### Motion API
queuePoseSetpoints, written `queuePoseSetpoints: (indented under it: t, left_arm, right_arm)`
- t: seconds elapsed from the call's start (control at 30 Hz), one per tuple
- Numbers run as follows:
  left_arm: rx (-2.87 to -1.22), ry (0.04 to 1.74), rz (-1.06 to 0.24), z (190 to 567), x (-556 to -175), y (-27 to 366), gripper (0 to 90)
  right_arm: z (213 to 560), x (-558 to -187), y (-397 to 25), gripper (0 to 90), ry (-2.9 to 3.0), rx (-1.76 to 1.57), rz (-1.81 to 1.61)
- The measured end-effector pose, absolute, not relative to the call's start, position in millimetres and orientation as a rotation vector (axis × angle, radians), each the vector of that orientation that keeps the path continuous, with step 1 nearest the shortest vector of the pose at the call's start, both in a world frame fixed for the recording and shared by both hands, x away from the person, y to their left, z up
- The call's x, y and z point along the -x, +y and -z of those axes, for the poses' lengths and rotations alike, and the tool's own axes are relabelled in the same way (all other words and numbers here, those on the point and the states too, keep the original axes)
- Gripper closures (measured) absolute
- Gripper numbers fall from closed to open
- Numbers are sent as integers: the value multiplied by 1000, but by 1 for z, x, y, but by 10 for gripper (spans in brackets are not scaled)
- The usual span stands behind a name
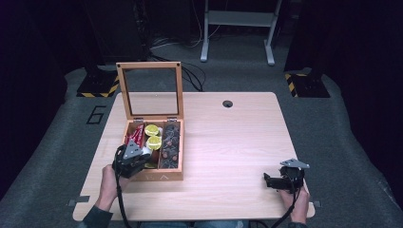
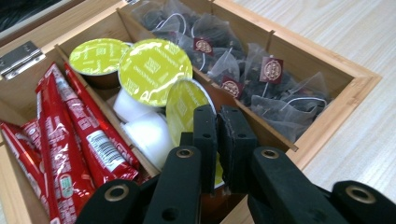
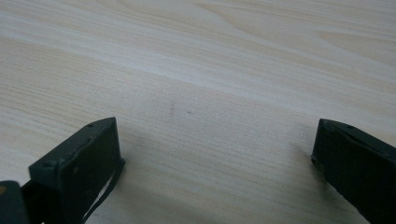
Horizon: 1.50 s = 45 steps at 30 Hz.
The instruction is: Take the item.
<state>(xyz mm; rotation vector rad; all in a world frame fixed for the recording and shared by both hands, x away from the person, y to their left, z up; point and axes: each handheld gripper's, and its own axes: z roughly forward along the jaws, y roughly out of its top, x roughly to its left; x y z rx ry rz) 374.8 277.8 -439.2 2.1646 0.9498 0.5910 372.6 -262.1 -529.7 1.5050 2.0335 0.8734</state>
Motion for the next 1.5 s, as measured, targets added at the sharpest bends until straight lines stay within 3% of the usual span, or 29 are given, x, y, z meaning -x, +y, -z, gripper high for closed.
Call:
queuePoseSetpoints:
  t: [0.27, 1.5]
  left_arm:
    - [-2157, 980, -636, 437, -375, 280, 899]
    - [-2073, 929, -670, 404, -373, 285, 900]
  right_arm:
    - [530, -373, -262, 4, 2034, -1505, -874]
    - [530, -373, -262, 5, 2034, -1504, -874]
